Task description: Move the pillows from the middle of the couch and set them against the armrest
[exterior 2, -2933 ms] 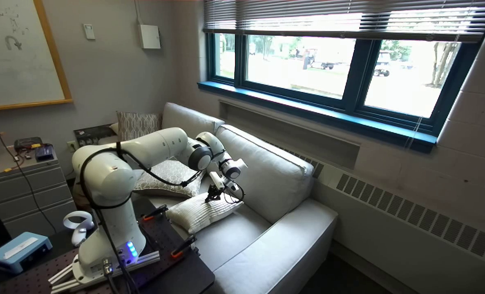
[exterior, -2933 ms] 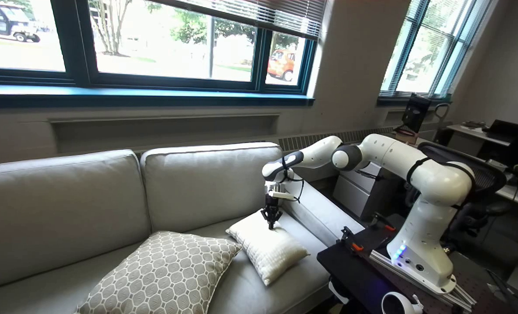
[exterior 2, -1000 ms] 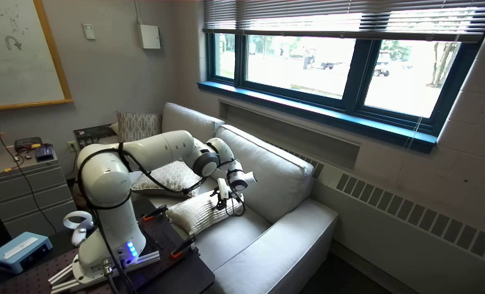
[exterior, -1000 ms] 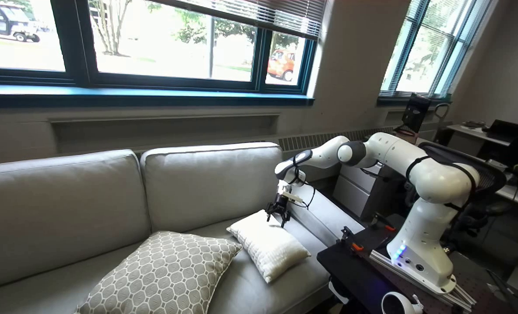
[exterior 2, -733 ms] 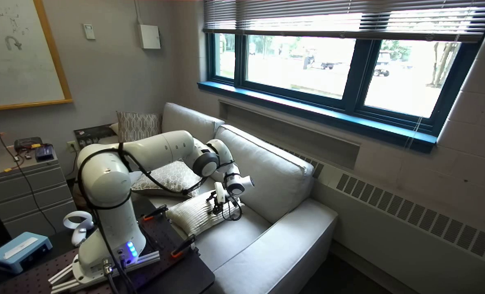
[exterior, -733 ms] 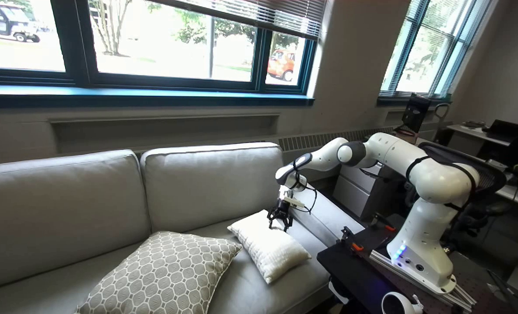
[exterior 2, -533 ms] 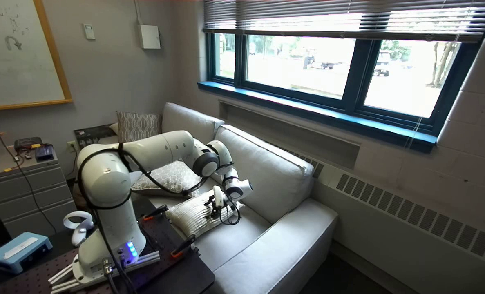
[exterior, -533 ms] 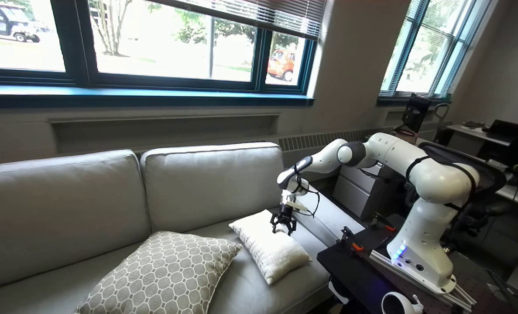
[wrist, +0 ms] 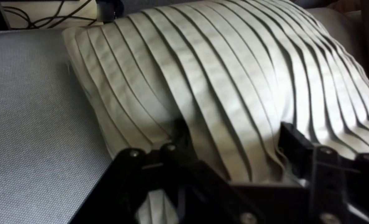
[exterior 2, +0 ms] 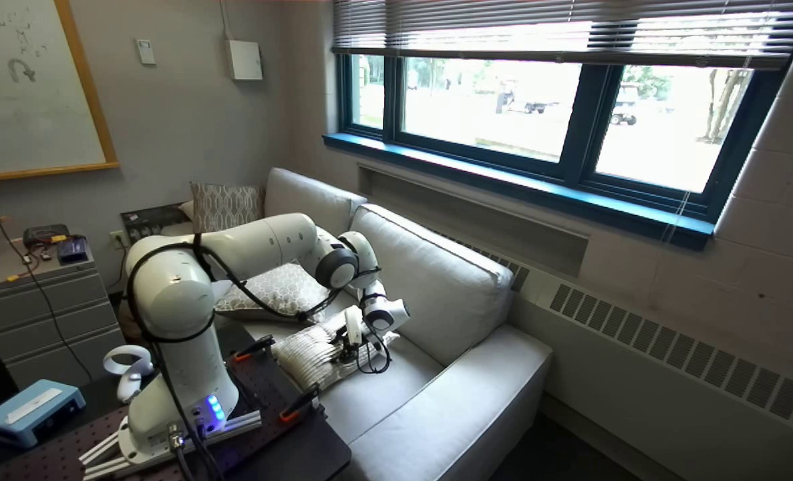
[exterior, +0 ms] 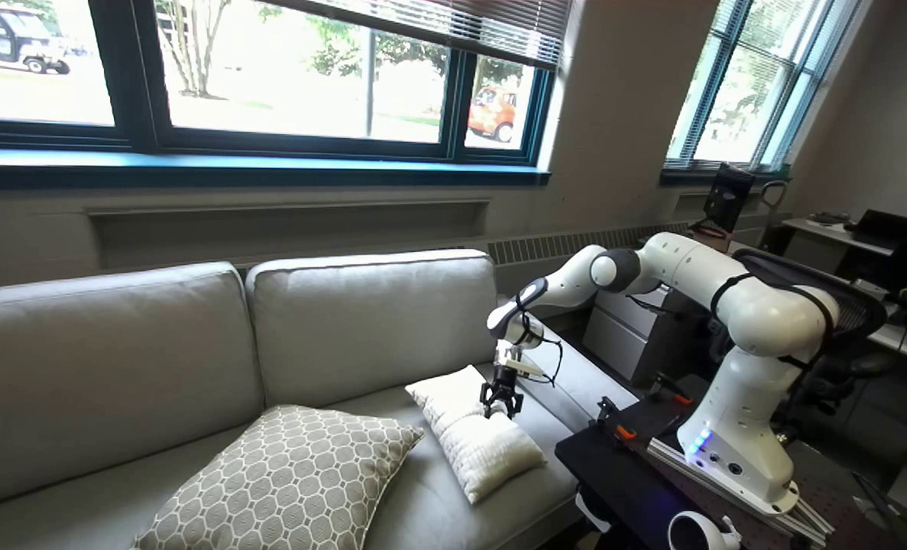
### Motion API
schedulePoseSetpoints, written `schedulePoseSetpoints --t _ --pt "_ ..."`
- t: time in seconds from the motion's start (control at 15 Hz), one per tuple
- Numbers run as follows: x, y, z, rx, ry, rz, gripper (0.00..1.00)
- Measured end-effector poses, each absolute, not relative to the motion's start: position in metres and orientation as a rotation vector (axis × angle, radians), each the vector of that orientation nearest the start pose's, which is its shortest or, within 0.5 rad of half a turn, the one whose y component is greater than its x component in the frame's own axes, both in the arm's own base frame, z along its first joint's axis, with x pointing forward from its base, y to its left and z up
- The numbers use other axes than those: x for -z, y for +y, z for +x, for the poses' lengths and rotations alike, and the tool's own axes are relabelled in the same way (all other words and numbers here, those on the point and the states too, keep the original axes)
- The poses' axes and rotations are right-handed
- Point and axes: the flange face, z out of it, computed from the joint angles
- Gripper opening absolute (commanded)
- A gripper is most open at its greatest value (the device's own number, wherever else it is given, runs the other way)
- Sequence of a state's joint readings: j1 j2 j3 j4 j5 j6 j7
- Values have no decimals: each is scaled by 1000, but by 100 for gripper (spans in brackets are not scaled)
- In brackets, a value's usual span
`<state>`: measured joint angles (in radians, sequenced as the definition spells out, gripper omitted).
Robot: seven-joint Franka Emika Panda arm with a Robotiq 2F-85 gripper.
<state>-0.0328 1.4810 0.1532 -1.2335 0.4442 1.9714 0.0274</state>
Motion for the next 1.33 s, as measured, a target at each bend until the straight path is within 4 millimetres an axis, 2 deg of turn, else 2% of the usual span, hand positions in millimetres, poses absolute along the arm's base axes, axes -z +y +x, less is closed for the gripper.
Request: schedulePoseSetpoints --t 0.4,0.53,0.8,1.13,1.33 --pt "153 104 564 -960 338 -2469 6" --pt "151 106 567 -949 325 -2464 3" --pt "141 114 579 -913 276 -2489 9" --pt "105 127 626 -843 256 -2600 9" --pt "74 123 655 -781 331 -2704 8"
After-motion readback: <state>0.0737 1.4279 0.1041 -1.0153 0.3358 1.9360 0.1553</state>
